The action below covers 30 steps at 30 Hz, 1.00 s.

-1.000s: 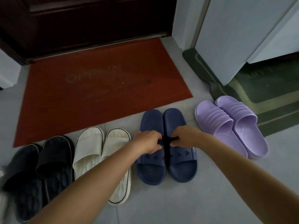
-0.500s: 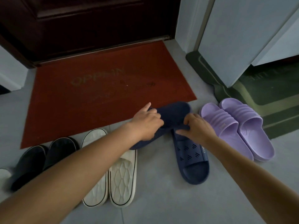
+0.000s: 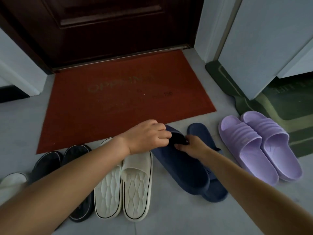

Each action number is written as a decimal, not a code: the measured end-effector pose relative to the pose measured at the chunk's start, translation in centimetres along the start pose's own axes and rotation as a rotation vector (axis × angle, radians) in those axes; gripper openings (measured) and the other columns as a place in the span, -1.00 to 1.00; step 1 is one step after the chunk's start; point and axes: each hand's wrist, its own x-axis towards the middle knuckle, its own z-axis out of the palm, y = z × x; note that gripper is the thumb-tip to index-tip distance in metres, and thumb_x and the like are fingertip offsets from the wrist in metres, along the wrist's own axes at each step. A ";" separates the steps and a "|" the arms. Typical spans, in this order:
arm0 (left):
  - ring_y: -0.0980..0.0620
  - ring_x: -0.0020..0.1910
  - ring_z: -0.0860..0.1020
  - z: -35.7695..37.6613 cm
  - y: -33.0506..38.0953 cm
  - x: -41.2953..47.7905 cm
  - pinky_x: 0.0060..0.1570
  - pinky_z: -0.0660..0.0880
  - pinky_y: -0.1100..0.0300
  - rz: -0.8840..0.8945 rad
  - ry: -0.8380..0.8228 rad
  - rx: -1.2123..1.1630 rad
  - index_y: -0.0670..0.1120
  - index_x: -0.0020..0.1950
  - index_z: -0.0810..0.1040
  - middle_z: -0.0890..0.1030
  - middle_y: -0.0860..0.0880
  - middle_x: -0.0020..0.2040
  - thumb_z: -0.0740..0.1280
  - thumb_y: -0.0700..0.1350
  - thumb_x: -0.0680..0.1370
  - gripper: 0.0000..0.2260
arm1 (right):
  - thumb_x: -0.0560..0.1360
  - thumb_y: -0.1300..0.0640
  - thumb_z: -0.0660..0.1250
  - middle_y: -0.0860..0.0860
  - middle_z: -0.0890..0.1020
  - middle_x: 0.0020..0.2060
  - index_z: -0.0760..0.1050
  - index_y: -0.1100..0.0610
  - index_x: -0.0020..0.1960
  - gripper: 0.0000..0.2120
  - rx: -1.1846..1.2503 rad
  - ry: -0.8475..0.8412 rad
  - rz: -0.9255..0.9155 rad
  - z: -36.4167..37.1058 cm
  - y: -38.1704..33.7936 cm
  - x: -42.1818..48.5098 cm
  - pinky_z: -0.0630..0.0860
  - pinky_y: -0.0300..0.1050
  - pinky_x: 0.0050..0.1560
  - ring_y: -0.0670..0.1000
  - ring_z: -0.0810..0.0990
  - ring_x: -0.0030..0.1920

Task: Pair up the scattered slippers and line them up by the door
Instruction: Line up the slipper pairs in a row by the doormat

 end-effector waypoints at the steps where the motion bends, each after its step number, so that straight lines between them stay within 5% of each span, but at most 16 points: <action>1: 0.02 -0.15 0.52 0.4 0.5 -0.5 -0.21 0.46 0.14 -0.016 0.020 -0.008 -0.05 -0.14 0.53 0.61 0.05 0.01 0.19 -0.34 0.48 -0.78 | 0.49 0.04 0.36 0.12 0.60 0.08 0.45 0.18 0.25 -0.61 0.108 0.049 0.017 0.8 0.6 -0.2 0.44 -0.21 -0.22 0.04 0.55 -0.04; 6: -0.05 0.24 0.49 3.5 4.6 -2.4 0.10 0.53 -0.03 -0.543 -0.016 -0.445 -0.06 0.29 0.45 0.44 -0.06 0.36 0.16 0.00 0.54 -0.65 | 0.50 0.14 0.36 0.06 0.56 -0.03 0.42 0.10 0.18 -0.72 0.328 0.282 0.036 2.9 2.9 -0.9 0.53 0.02 0.02 0.08 0.54 -0.01; 8: -0.06 0.36 0.35 4.8 5.6 -1.9 0.19 0.47 -0.01 -0.738 -0.178 -0.485 -0.08 0.45 0.26 0.27 -0.05 0.46 0.20 0.11 0.53 -0.47 | 0.50 0.15 0.34 0.05 0.56 -0.03 0.40 0.09 0.21 -0.70 0.337 0.282 0.042 3.8 3.1 -1.1 0.54 0.05 0.05 0.09 0.55 0.01; 11: -0.17 0.29 0.41 6.6 6.1 -0.5 0.12 0.47 -0.04 -0.890 -0.372 -0.495 -0.09 0.52 0.07 0.21 -0.09 0.46 0.18 -0.07 0.56 -0.44 | 0.51 0.22 0.30 0.11 0.55 0.08 0.35 0.13 0.26 -0.66 0.314 0.201 0.093 4.8 3.5 -1.2 0.52 0.10 0.13 0.13 0.53 0.10; 14: -0.26 0.13 0.51 7.6 6.8 0.5 0.01 0.48 -0.08 -0.907 -0.392 -0.506 -0.11 0.51 0.09 0.21 -0.13 0.45 0.16 -0.26 0.53 -0.44 | 0.49 0.30 0.27 0.17 0.56 0.15 0.37 0.19 0.29 -0.63 0.176 0.090 0.124 4.4 3.6 -1.5 0.51 0.09 0.16 0.17 0.53 0.14; 17: -0.27 0.08 0.52 8.2 7.6 0.7 -0.02 0.50 -0.09 -0.914 -0.364 -0.527 -0.09 0.51 0.09 0.18 -0.13 0.45 0.17 -0.29 0.52 -0.42 | 0.50 0.18 0.25 0.10 0.60 0.05 0.46 0.14 0.19 -0.74 -0.239 0.044 0.019 2.9 3.6 -2.2 0.51 -0.06 -0.01 0.14 0.57 0.05; 20: -0.28 0.11 0.51 8.5 8.1 1.0 0.04 0.51 -0.09 -0.909 -0.367 -0.564 -0.07 0.50 0.10 0.13 -0.14 0.47 0.19 -0.27 0.51 -0.42 | 0.52 0.00 0.16 0.01 0.57 -0.11 0.50 0.04 -0.01 -0.82 -0.629 0.260 -0.190 0.8 3.8 -3.6 0.45 -0.09 -0.16 0.11 0.57 -0.06; 23: -0.26 0.14 0.50 8.6 8.0 1.2 0.07 0.50 -0.08 -0.935 -0.369 -0.598 -0.07 0.49 0.13 0.14 -0.13 0.47 0.21 -0.23 0.52 -0.44 | 0.44 -0.26 0.24 0.00 0.53 0.12 0.40 0.02 0.22 -0.52 -1.055 0.269 -0.181 -1.9 4.9 -3.8 0.36 0.00 0.14 0.10 0.48 0.18; 26: -0.22 0.19 0.49 8.8 7.8 1.2 0.13 0.48 -0.05 -0.940 -0.334 -0.633 -0.06 0.50 0.14 0.14 -0.09 0.48 0.22 -0.18 0.53 -0.45 | 0.42 -0.31 0.24 0.00 0.60 0.06 0.39 -0.04 -0.02 -0.64 -0.965 0.069 -0.066 -3.8 5.1 -3.2 0.31 0.00 0.11 0.10 0.54 0.08; 30: -0.13 0.36 0.37 9.3 7.9 1.6 0.30 0.39 0.00 -0.905 -0.259 -0.731 -0.03 0.52 0.12 0.08 -0.04 0.54 0.30 0.02 0.54 -0.39 | 0.37 -0.26 0.36 0.00 0.63 -0.10 0.45 -0.02 -0.16 -0.68 -0.678 0.243 -0.179 -5.8 3.8 -3.1 0.39 -0.03 0.03 0.11 0.58 -0.01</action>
